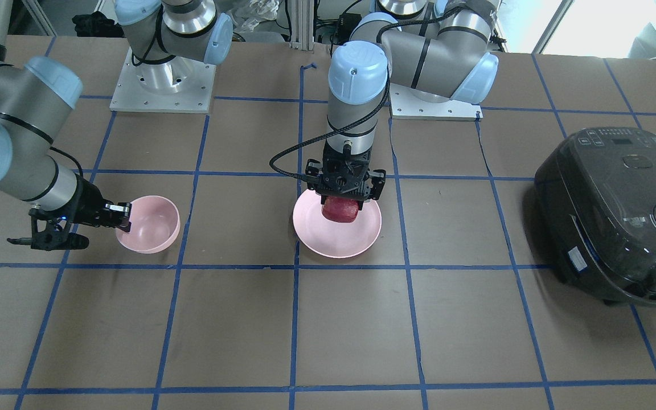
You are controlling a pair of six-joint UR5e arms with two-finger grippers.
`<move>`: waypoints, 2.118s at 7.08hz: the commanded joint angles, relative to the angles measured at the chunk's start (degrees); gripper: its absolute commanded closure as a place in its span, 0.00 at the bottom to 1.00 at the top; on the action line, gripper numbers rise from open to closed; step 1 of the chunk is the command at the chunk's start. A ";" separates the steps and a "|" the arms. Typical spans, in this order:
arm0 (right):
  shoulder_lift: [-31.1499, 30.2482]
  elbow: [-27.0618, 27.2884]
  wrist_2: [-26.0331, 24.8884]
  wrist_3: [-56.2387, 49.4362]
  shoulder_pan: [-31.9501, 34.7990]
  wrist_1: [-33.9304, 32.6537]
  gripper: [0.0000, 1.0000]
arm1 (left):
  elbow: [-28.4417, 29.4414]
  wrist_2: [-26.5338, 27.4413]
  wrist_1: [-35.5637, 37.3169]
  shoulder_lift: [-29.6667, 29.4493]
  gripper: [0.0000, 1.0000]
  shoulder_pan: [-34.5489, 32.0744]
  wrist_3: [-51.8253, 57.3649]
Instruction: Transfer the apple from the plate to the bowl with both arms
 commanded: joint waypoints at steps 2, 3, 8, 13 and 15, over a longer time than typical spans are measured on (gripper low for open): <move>0.56 3.11 3.37 6.45 7.55 -4.22 1.00 | 4.40 -1.99 -6.81 -1.50 1.00 0.28 -7.19; 1.17 5.74 3.37 6.45 7.55 -8.15 1.00 | 4.32 -2.08 -6.99 -1.68 1.00 0.19 -8.68; -0.66 2.20 -2.83 6.89 7.03 -9.35 0.00 | 4.84 -5.07 -5.16 -3.87 1.00 -3.31 -21.65; -4.27 -13.48 -12.27 -2.51 -3.85 12.28 0.00 | 6.94 -10.95 14.86 -14.49 1.00 -14.73 -47.06; -4.18 -13.13 -11.84 -2.60 -4.05 12.29 0.00 | 6.60 -10.69 14.55 -16.71 1.00 -15.19 -45.80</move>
